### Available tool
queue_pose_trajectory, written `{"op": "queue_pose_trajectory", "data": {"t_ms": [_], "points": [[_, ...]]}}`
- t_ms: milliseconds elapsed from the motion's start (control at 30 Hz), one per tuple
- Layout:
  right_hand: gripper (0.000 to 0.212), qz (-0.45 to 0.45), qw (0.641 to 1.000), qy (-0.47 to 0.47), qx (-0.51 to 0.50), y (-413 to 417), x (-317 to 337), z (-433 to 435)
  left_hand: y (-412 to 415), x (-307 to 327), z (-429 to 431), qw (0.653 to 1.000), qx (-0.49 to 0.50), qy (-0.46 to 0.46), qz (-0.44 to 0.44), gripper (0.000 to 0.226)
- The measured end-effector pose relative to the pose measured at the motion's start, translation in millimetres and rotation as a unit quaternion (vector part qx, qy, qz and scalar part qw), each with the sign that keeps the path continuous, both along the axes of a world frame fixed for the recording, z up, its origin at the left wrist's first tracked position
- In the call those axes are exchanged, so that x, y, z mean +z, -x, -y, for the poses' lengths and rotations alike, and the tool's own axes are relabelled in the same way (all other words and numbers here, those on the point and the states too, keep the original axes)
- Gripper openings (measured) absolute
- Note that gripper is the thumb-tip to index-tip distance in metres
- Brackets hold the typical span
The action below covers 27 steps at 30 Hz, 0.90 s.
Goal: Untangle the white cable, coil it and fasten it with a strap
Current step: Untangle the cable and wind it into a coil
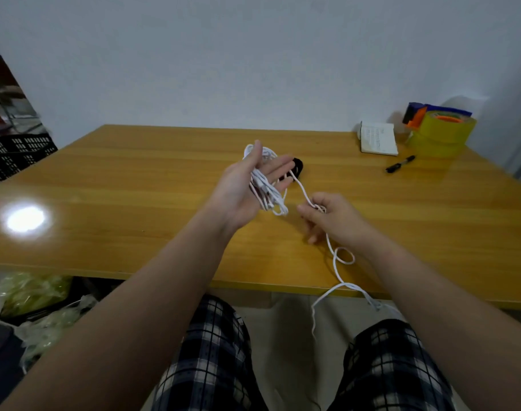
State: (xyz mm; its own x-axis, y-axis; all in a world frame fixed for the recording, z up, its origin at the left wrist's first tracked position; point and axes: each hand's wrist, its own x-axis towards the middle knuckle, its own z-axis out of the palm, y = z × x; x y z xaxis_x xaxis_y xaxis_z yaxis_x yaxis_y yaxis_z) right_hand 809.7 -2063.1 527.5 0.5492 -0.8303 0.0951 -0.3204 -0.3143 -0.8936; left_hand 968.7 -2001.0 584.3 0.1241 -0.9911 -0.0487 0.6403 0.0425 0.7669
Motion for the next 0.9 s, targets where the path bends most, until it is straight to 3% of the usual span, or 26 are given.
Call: {"op": "queue_pose_trajectory", "data": {"t_ms": [100, 233, 367, 467, 567, 633, 733, 833, 900], "points": [[0.006, 0.041, 0.999, -0.025, -0.007, -2.1, -5.5, -3.7, -3.1, -3.2, 4.7, 1.000, 0.021, -0.002, -0.021, 0.051], [0.021, 0.055, 0.998, -0.024, -0.034, -4.8, -8.1, -1.6, -2.1, -9.7, 8.6, 0.999, 0.038, -0.005, -0.035, 0.045], [0.034, 0.180, 0.965, -0.179, -0.069, -5.1, -3.7, 2.8, 3.2, -8.8, 9.7, 0.997, 0.070, 0.016, -0.030, 0.043], [0.040, 0.191, 0.944, -0.245, -0.114, -1.9, 0.2, 11.1, 9.5, -8.5, 9.4, 0.992, 0.112, 0.045, -0.024, 0.035], [0.038, 0.197, 0.920, -0.303, -0.153, 7.3, -0.8, 19.1, -0.1, -4.3, 11.5, 0.983, 0.152, 0.075, -0.072, 0.035], [0.034, 0.147, 0.938, -0.274, -0.155, 12.1, -0.8, 21.3, -11.7, -0.5, 13.1, 0.981, 0.159, 0.090, -0.071, 0.041], [0.026, 0.016, 0.986, -0.134, -0.097, 12.2, 5.0, 13.9, -15.1, -2.0, 14.4, 0.986, 0.138, 0.080, -0.045, 0.042], [0.032, -0.069, 0.996, -0.037, -0.040, 2.0, 10.3, 2.8, -11.3, -4.8, 16.1, 0.988, 0.127, 0.072, -0.055, 0.044], [0.029, -0.075, 0.996, -0.022, -0.037, -4.3, 9.9, -3.7, -10.9, -6.3, 17.9, 0.989, 0.123, 0.067, -0.055, 0.040]]}}
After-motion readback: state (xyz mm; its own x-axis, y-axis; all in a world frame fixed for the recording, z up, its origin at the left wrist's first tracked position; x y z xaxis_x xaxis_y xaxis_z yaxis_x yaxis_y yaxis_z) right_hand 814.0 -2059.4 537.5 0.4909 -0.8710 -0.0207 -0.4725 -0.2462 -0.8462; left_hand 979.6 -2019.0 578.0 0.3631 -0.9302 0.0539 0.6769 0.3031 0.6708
